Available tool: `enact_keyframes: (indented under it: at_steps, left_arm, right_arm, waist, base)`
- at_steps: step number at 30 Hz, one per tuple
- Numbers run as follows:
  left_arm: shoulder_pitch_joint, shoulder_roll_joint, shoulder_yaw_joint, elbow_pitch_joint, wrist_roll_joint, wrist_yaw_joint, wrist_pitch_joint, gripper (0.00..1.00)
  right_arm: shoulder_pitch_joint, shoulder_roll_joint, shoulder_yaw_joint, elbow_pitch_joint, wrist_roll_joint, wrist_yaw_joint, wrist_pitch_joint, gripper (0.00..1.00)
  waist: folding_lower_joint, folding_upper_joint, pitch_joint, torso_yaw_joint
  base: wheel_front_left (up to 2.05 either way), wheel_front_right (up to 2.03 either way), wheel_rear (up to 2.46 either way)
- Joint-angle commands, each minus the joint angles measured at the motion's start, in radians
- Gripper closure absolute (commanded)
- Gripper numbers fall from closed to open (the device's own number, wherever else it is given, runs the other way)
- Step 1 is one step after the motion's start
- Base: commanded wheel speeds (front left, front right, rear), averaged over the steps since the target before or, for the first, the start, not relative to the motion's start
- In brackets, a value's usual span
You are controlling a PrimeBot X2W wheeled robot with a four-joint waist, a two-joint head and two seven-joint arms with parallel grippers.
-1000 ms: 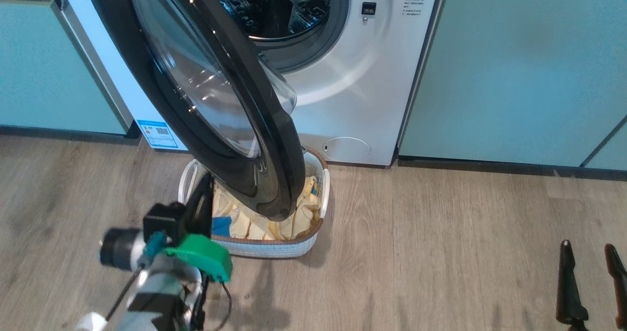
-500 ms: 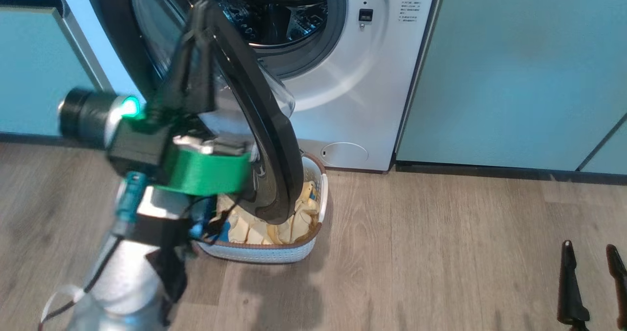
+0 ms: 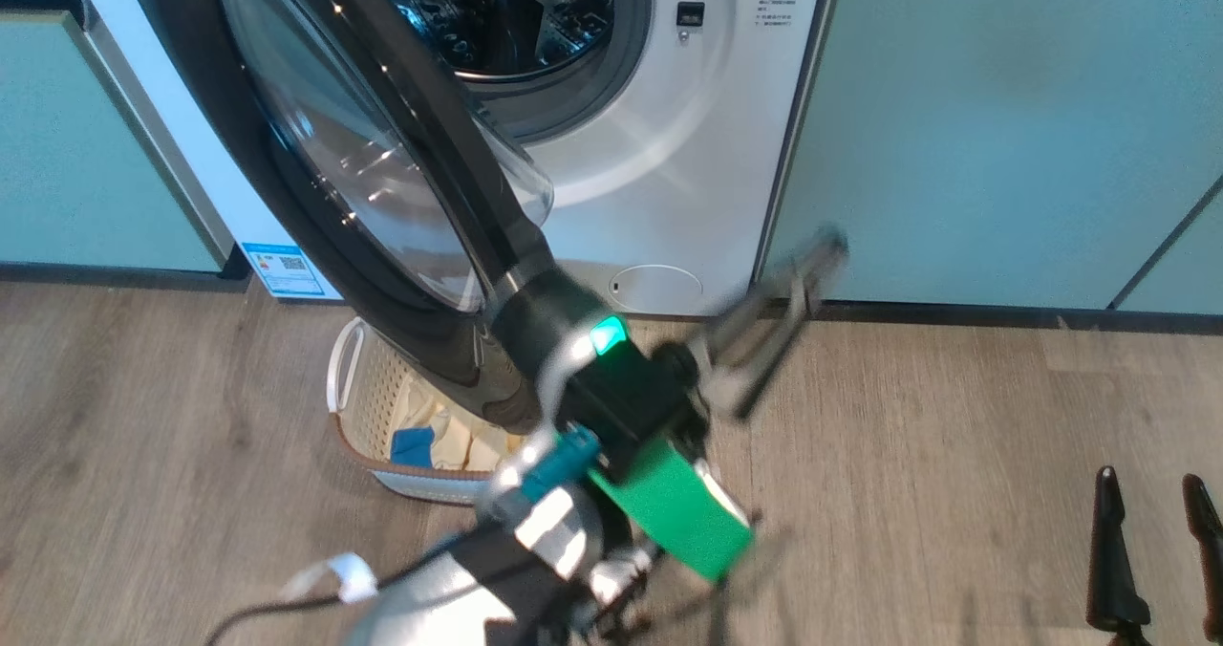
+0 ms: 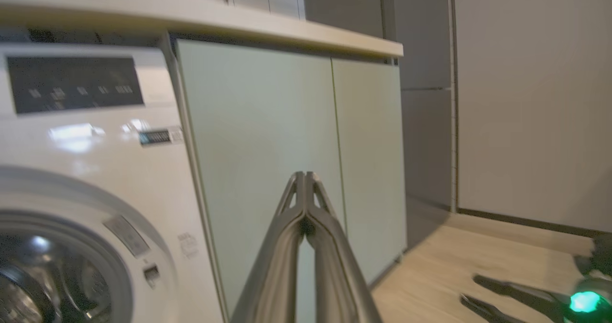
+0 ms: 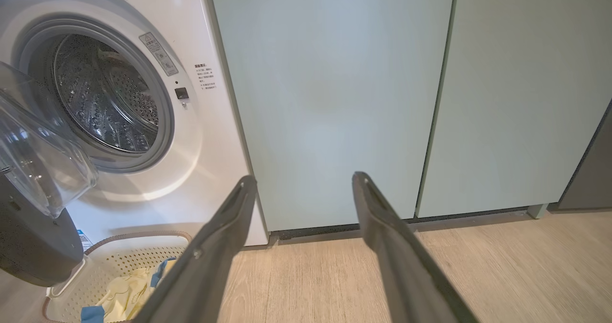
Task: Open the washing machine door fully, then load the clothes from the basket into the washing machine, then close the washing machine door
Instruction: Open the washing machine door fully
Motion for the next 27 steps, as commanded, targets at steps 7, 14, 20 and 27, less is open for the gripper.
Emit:
enact_keyframes:
  at_steps: [7, 14, 20, 27]
  left_arm:
    - [0.035, 0.001, -0.067, 0.102, -0.069, 0.042, 0.028, 1.0]
    - [0.002, 0.003, -0.047, 0.263, -0.076, 0.082, 0.019, 1.0]
    - [-0.029, 0.005, -0.01, 0.348, -0.077, 0.117, 0.001, 1.0]
    - [-0.073, 0.034, 0.046, 0.425, -0.081, 0.148, -0.005, 1.0]
  right_arm:
    - [-0.045, -0.017, 0.017, -0.03, 0.006, -0.003, -0.009, 0.0]
    - [-0.058, -0.017, 0.017, -0.023, 0.01, -0.003, -0.009, 0.0]
    - [-0.063, -0.017, 0.019, -0.016, 0.016, -0.003, -0.009, 0.0]
    - [-0.065, -0.017, 0.014, -0.014, 0.016, -0.003, -0.009, 0.0]
  waist:
    - [0.0, 0.0, 0.017, -0.005]
    - [0.0, 0.0, 0.029, -0.008]
    - [0.0, 0.0, 0.03, -0.013]
    - [0.0, 0.0, 0.031, -0.012]
  base:
    - [0.0, 0.0, 0.0]
    - [0.0, 0.0, 0.0]
    - [0.0, 0.0, 0.0]
    - [0.0, 0.0, 0.0]
